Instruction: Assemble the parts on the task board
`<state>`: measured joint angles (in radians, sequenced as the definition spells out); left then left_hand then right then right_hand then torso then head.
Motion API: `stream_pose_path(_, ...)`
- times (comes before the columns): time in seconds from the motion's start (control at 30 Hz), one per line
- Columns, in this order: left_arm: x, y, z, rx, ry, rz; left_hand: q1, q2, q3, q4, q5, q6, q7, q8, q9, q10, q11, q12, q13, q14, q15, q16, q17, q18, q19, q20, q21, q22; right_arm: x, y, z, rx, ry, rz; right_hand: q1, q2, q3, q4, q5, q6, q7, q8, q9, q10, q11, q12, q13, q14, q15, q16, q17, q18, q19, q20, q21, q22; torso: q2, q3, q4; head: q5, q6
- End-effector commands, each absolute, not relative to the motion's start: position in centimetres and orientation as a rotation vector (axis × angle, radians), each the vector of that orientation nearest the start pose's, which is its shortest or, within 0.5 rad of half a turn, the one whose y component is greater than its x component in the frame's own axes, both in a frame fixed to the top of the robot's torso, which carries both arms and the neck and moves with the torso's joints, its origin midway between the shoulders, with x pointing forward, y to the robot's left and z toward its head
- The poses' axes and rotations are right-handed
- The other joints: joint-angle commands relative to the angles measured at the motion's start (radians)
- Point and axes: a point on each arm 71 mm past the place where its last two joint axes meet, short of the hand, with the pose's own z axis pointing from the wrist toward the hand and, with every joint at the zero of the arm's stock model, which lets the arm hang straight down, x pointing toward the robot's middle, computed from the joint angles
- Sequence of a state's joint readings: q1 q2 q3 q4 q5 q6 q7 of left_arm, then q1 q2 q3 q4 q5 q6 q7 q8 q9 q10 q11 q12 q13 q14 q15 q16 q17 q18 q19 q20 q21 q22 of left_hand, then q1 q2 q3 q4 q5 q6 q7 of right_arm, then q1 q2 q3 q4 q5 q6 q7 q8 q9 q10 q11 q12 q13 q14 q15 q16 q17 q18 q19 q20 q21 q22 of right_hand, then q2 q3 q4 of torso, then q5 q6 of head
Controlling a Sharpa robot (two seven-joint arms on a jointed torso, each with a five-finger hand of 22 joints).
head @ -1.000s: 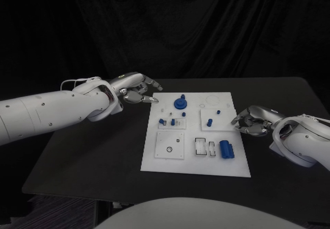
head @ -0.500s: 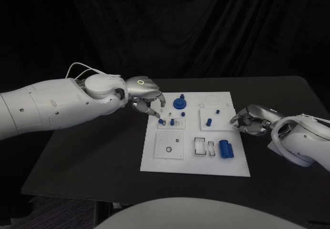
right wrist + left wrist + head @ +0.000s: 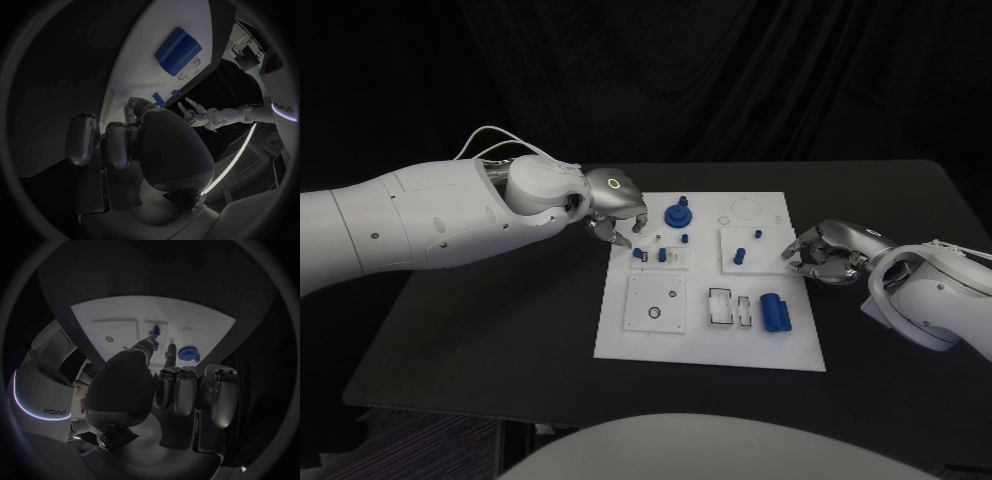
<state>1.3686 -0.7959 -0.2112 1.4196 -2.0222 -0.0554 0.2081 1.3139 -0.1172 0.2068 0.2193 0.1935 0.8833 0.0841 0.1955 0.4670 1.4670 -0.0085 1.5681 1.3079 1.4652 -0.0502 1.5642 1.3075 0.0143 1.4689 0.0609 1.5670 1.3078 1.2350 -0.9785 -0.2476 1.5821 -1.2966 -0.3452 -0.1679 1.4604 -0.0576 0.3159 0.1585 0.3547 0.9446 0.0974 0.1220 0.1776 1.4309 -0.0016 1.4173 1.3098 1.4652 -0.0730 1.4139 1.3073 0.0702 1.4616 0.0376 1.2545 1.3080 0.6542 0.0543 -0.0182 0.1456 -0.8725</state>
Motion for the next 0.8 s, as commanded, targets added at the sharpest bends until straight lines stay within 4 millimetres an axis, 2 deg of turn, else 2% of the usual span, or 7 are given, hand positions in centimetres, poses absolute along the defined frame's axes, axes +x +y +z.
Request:
stream_pose_path(0.03, 49.5, 19.1, -19.0, 1.111, 1.685, -0.326, 0.013, 0.005, 0.007, -0.023, 0.06, -0.011, -0.001, -0.005, 0.017, 0.104, 0.008, 0.003, 0.263, 0.106, 0.0, 0.007, 0.263, -0.014, 0.102, 0.0, 0.004, 0.263, 44.8, -25.8, -23.9, 0.028, 1.864, 0.543, -0.009, -0.002, 0.001, 0.005, 0.007, 0.007, -0.001, 0.002, 0.0, 0.008, -0.003, 0.003, 0.098, 0.07, 0.004, 0.006, 0.127, -0.007, 0.007, 0.003, 0.003, 0.179, 0.002, -0.001, -0.003, 0.003, 0.0)
stream_pose_path(0.13, 49.6, 18.7, -19.1, 1.119, 1.688, -0.327, -0.009, 0.006, -0.003, -0.021, 0.035, -0.011, 0.001, -0.006, 0.029, 0.104, 0.009, 0.003, 0.263, 0.106, 0.001, 0.007, 0.263, -0.014, 0.102, 0.001, 0.004, 0.263, 44.8, -25.7, -23.9, 0.026, 1.866, 0.546, -0.009, 0.0, 0.001, 0.006, 0.011, 0.007, -0.001, 0.002, 0.0, 0.009, -0.003, 0.004, 0.098, 0.07, 0.004, 0.006, 0.127, -0.007, 0.008, 0.003, 0.004, 0.18, 0.002, -0.0008, -0.0022, -0.001, 0.0)
stream_pose_path(0.17, 49.6, 18.6, -19.1, 1.121, 1.688, -0.328, -0.02, 0.008, -0.008, -0.021, 0.016, -0.01, 0.001, -0.005, 0.038, 0.104, 0.01, 0.003, 0.263, 0.106, 0.002, 0.007, 0.263, -0.014, 0.102, 0.002, 0.004, 0.263, 44.8, -25.7, -23.9, 0.026, 1.866, 0.546, -0.009, 0.0, 0.001, 0.006, 0.011, 0.007, -0.001, 0.002, 0.0, 0.009, -0.003, 0.004, 0.098, 0.07, 0.004, 0.006, 0.127, -0.007, 0.008, 0.003, 0.004, 0.18, 0.002, -0.0006, -0.0011, -0.002, 0.0)
stream_pose_path(0.23, 49.7, 18.3, -19.1, 1.127, 1.686, -0.333, -0.034, 0.013, -0.015, -0.018, 0.004, -0.004, 0.001, -0.001, 0.05, 0.104, 0.01, 0.003, 0.263, 0.106, 0.002, 0.007, 0.263, -0.014, 0.102, 0.002, 0.004, 0.263, 44.8, -25.7, -23.9, 0.026, 1.866, 0.546, -0.009, 0.001, 0.001, 0.006, 0.013, 0.007, -0.001, 0.002, 0.0, 0.009, -0.003, 0.004, 0.099, 0.07, 0.004, 0.006, 0.127, -0.007, 0.008, 0.003, 0.003, 0.18, 0.001, 0.0001, 0.0023, -0.005, 0.0)
stream_pose_path(0.37, 49.6, 17.7, -19.2, 1.142, 1.681, -0.349, -0.04, 0.017, -0.017, -0.018, 0.007, -0.002, 0.001, 0.001, 0.058, 0.104, 0.01, 0.003, 0.263, 0.106, 0.002, 0.007, 0.263, -0.014, 0.102, 0.002, 0.004, 0.263, 44.8, -25.8, -23.9, 0.026, 1.868, 0.546, -0.009, 0.001, 0.002, 0.006, 0.016, 0.008, -0.001, 0.002, 0.0, 0.009, -0.003, 0.004, 0.098, 0.07, 0.004, 0.005, 0.127, -0.007, 0.008, 0.003, 0.004, 0.18, 0.001, 0.0007, 0.0038, -0.006, 0.0)
stream_pose_path(0.5, 49.5, 17.2, -19.4, 1.159, 1.691, -0.36, -0.044, 0.019, -0.02, -0.021, 0.011, 0.002, 0.0, 0.004, 0.068, 0.104, 0.009, 0.003, 0.263, 0.106, 0.002, 0.007, 0.263, -0.014, 0.102, 0.002, 0.004, 0.263, 44.7, -25.8, -23.9, 0.025, 1.869, 0.547, -0.009, 0.001, 0.002, 0.006, 0.016, 0.008, -0.001, 0.002, 0.0, 0.009, -0.003, 0.004, 0.098, 0.07, 0.004, 0.005, 0.127, -0.007, 0.008, 0.003, 0.004, 0.18, 0.002, -0.0004, 0.0006, -0.006, 0.0)
stream_pose_path(0.8, 49.5, 17.1, -19.6, 1.177, 1.709, -0.371, -0.049, 0.026, -0.022, -0.03, 0.014, -0.002, -0.003, 0.003, 0.088, 0.104, 0.008, 0.003, 0.263, 0.106, 0.001, 0.007, 0.263, -0.014, 0.102, 0.002, 0.004, 0.263, 44.7, -25.7, -23.9, 0.024, 1.867, 0.55, -0.009, 0.001, 0.002, 0.006, 0.018, 0.008, -0.001, 0.002, 0.0, 0.009, -0.003, 0.004, 0.098, 0.07, 0.004, 0.005, 0.127, -0.007, 0.008, 0.002, 0.004, 0.18, 0.002, -0.0008, 0.0, -0.005, 0.0)
